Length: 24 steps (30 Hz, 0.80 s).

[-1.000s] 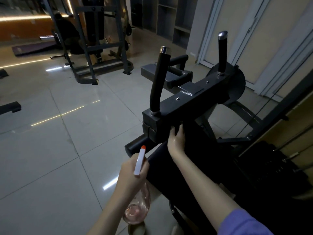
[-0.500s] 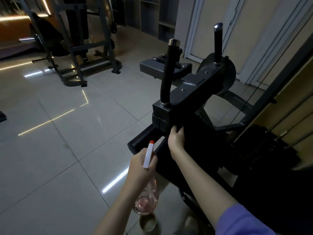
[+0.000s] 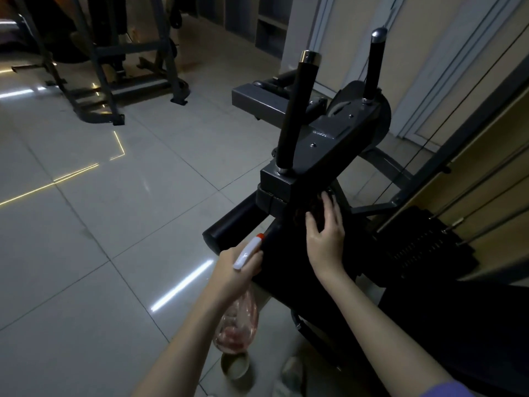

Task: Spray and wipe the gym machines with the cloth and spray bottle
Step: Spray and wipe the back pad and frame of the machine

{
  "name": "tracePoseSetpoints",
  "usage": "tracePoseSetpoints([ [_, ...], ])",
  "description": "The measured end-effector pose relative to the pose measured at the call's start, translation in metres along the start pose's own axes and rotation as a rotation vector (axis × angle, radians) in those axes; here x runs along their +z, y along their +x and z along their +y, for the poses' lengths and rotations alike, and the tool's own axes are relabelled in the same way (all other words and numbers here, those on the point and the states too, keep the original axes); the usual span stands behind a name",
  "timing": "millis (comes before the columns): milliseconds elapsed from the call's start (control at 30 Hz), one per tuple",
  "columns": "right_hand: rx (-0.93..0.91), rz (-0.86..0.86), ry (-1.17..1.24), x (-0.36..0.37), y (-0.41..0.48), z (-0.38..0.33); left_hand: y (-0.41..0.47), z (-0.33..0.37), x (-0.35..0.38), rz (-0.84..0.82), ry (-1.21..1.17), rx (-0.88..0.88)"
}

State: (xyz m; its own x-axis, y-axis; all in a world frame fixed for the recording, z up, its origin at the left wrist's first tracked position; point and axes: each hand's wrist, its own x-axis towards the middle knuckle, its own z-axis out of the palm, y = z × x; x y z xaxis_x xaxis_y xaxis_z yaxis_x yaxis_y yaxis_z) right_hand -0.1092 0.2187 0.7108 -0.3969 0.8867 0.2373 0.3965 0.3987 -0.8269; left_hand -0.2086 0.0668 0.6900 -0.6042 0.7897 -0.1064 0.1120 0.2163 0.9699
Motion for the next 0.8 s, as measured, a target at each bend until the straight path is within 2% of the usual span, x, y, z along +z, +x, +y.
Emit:
tracePoseSetpoints([
  [100,-0.24,0.001,-0.127,-0.001,0.006,0.005,0.003,-0.001,0.001,0.04,-0.081,-0.036],
  [333,-1.167,-0.094,-0.522,0.012,0.044,0.025,0.009,-0.007,0.003,0.193,-0.035,-0.064],
  [433,-1.394,-0.107,-0.863,0.031,0.056,0.033,0.012,-0.006,0.001,0.234,0.015,-0.054],
  [567,-1.463,-0.075,-1.116,0.054,0.059,0.035,0.019,-0.005,-0.003,0.274,0.054,-0.04],
  [733,-1.321,-0.161,-1.15,0.1,0.061,0.008,0.029,-0.009,-0.017,0.318,0.057,-0.045],
  [800,-1.28,-0.255,-1.135,0.117,0.066,-0.004,0.034,-0.009,-0.023,0.338,0.07,-0.047],
])
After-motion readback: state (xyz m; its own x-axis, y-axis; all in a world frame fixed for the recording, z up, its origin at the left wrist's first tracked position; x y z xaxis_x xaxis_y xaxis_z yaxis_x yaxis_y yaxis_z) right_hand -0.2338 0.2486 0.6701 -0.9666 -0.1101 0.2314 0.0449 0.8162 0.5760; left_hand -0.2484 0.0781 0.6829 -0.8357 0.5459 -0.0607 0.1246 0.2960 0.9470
